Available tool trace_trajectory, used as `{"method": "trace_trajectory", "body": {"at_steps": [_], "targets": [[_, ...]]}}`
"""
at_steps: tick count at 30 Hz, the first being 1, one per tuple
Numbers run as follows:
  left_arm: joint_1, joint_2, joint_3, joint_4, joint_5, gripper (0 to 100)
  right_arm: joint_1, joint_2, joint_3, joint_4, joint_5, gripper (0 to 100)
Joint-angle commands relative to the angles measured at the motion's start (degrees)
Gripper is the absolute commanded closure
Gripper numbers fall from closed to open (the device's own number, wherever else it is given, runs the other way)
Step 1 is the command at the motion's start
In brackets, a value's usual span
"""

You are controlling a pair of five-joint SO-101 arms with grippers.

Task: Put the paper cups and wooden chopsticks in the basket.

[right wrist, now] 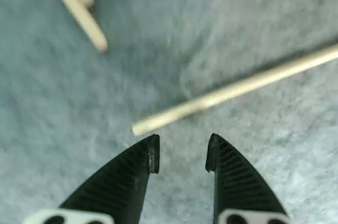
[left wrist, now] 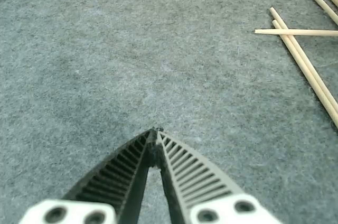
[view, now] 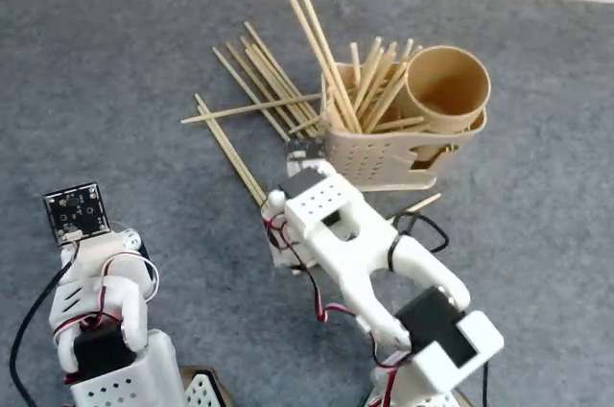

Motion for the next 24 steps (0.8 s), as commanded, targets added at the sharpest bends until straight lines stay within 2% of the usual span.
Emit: {"method": "trace_trajectory", "body": {"at_steps": [1, 12, 20, 24], "targets": [[-0.5, -0.5, -0.1, -1.1, -0.6, 100, 2.2, 0.7, -5.5, -0.3, -1.2, 84.3], [-0.5, -0.5, -0.1, -1.1, -0.6, 100, 1.5, 7.8, -6.6, 0.1, -0.9, 84.4], [-0.5, -0.5, -0.1, -1.1, -0.6, 100, -4.0, 7.8, -6.8, 0.7, -0.8, 84.6], [-0.5, -0.5, -0.1, -1.1, -0.6, 100, -7.7, 7.5, -7.6, 7.6, -0.7, 84.6]]}}
